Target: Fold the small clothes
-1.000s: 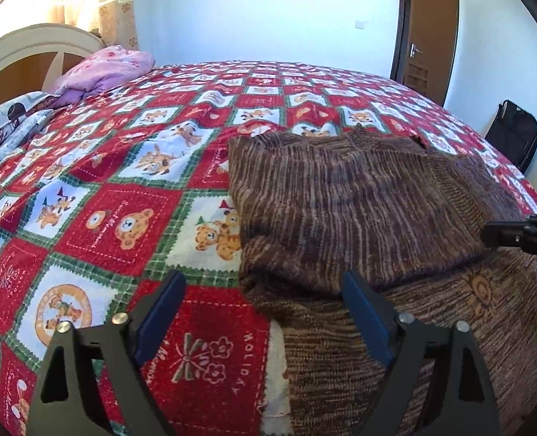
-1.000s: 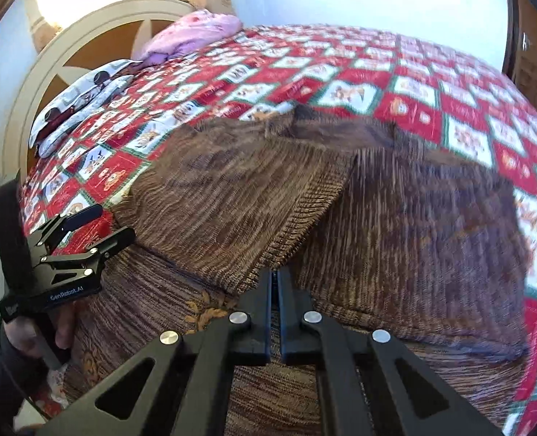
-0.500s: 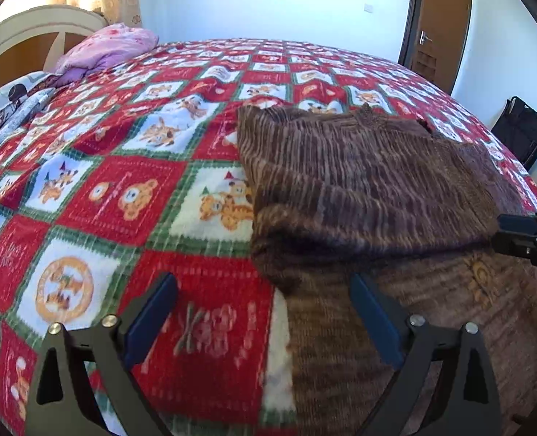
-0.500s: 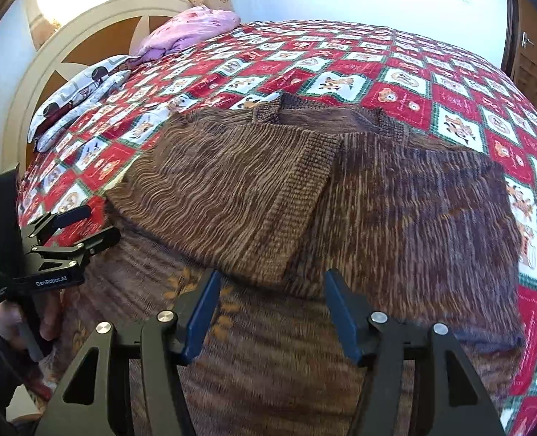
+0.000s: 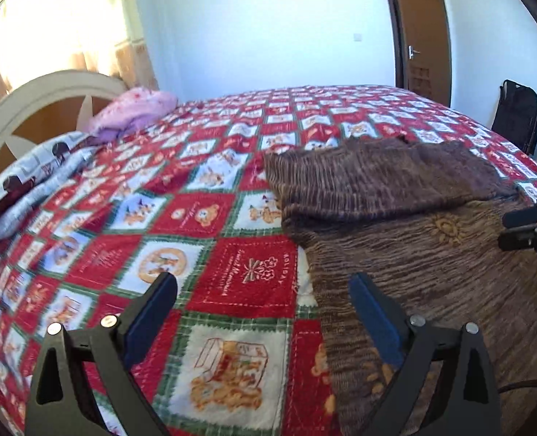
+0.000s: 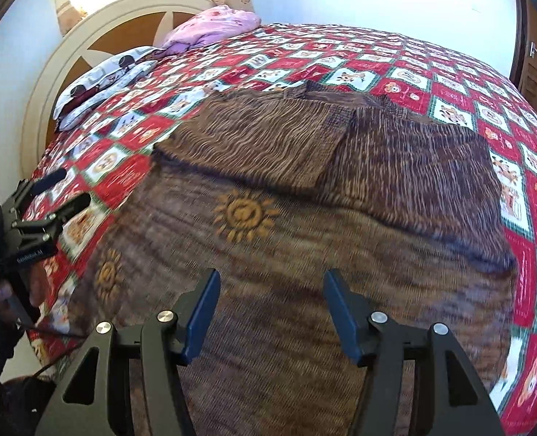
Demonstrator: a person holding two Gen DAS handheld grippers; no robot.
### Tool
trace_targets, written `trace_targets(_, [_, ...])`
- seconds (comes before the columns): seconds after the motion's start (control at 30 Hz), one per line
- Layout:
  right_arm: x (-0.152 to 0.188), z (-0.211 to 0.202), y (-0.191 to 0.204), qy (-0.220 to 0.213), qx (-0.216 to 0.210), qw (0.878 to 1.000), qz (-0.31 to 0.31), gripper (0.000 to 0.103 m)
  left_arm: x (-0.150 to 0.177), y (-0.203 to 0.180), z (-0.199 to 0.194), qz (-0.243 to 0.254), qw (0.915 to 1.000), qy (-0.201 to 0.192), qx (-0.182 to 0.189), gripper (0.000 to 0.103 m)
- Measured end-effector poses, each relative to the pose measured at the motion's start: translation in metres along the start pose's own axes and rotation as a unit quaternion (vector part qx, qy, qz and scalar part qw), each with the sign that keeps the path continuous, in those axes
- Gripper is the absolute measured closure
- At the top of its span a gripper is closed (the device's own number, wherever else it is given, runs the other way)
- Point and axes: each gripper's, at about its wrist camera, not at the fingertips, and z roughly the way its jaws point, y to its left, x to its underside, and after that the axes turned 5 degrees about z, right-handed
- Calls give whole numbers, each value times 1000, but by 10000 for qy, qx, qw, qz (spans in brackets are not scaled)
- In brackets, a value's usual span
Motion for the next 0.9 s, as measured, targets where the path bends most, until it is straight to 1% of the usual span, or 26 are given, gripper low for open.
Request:
trace_targets(0.07, [6, -4, 2, -24, -8, 10000, 10, 43, 0, -3, -7, 88, 9999, -74, -25, 4])
trace_targets(0.2, [14, -11, 4, -100, -9, 9999, 26, 43, -2, -10, -12, 182, 9997, -35, -163, 4])
trace_targets(0.3, [18, -14, 4, -154, 12, 9999, 54, 43, 0, -17, -21, 243, 9991, -35, -345, 4])
trace_targets(0.6, [26, -22, 0, -272, 20, 9995, 184, 41, 2, -29, -33, 276, 9992, -62, -282, 4])
trace_targets(0.77, [32, -25, -1, -292, 6, 9993, 233, 41, 2, -30, -43, 233, 9989, -210, -343, 4])
trace_targets(0.83, [35, -26, -1, -298, -9, 9992, 267, 41, 2, -27, -49, 168, 9980, -375, -485, 4])
trace_targets(0.9, [38, -27, 0, -294, -30, 9991, 298, 41, 0, -22, -52, 33, 9978, -468, -462, 4])
